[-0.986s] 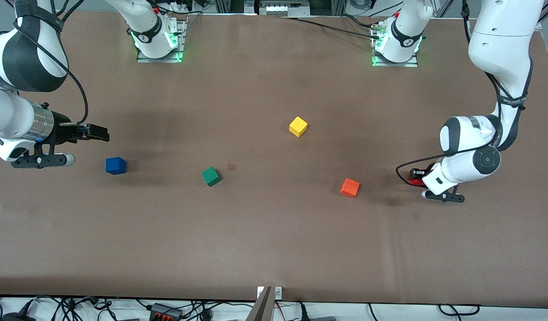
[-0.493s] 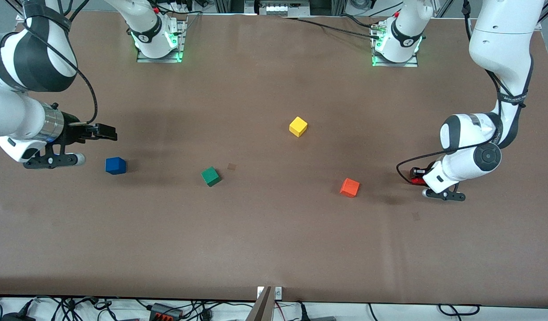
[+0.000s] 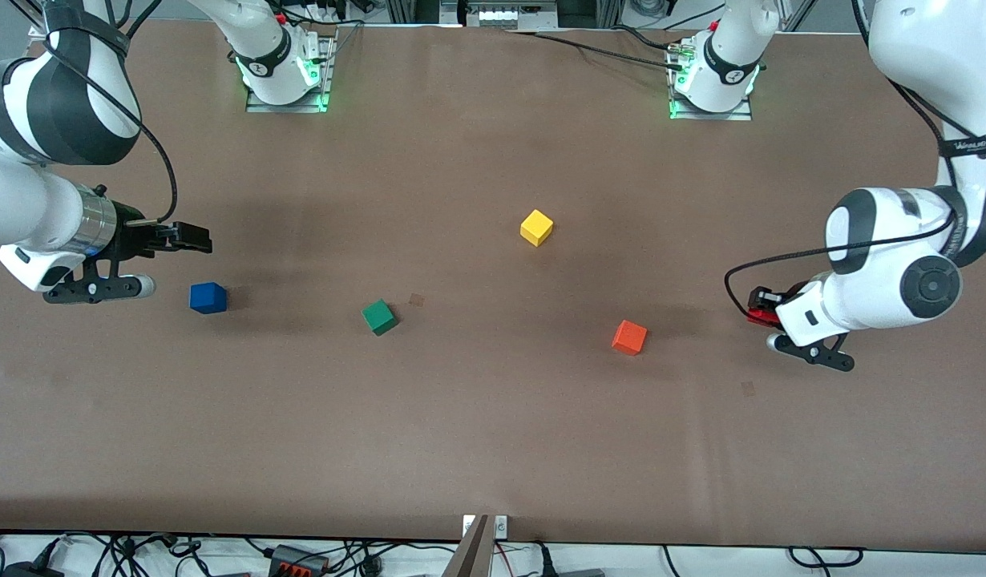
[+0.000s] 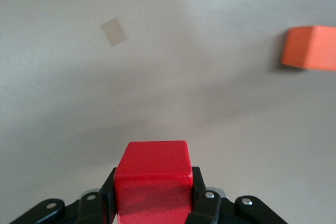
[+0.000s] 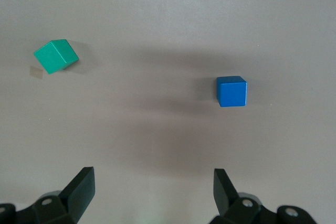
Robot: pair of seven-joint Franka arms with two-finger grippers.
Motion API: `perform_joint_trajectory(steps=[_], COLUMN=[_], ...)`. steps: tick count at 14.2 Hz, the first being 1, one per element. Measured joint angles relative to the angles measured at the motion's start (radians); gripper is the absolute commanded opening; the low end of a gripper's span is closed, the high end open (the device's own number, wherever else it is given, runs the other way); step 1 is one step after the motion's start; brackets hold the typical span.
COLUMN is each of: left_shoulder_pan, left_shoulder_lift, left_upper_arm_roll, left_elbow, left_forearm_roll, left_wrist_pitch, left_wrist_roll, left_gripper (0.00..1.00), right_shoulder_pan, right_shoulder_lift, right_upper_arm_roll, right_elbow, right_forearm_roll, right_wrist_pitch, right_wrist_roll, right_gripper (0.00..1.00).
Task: Pass red block to right arm, stack on blue
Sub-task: 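Lift the red cube with the left gripper toward the right gripper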
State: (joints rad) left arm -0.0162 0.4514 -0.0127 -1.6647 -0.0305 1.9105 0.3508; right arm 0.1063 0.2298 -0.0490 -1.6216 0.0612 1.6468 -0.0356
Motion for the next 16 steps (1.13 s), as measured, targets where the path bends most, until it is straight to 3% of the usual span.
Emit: perform_joint_trajectory(steps=[3, 5, 11, 16], left_shoulder_pan=[0.003, 0.002, -0.019, -0.02], left_shoulder_lift=[0.0, 0.001, 0.033, 0.055], left_upper_arm_roll=[-0.048, -0.069, -0.085, -0.107], left_elbow=[0.058, 0.06, 0.059, 0.057], left_forearm_roll=[-0.077, -0.207, -0.727, -1.137], left_wrist_pitch=[-0.065, -0.072, -0.072, -0.077], left_wrist_roll=[0.242, 0.41, 0.83, 1.167], left_gripper=[0.03, 0.03, 0.01, 0.0], right_shoulder_pan=[0.001, 0.0, -0.001, 0.001], right_shoulder_lift=[0.0, 0.0, 0.046, 0.147], right_upper_arm_roll=[0.0, 0.0, -0.004, -0.002], right_elbow=[0.0, 0.0, -0.002, -0.004], right_forearm_roll=[0.007, 0.091, 0.532, 0.984], right_wrist_pitch=[0.0, 0.0, 0.061, 0.073], right_wrist_roll=[0.0, 0.0, 0.0, -0.006], right_gripper=[1.0, 1.0, 1.0, 1.0])
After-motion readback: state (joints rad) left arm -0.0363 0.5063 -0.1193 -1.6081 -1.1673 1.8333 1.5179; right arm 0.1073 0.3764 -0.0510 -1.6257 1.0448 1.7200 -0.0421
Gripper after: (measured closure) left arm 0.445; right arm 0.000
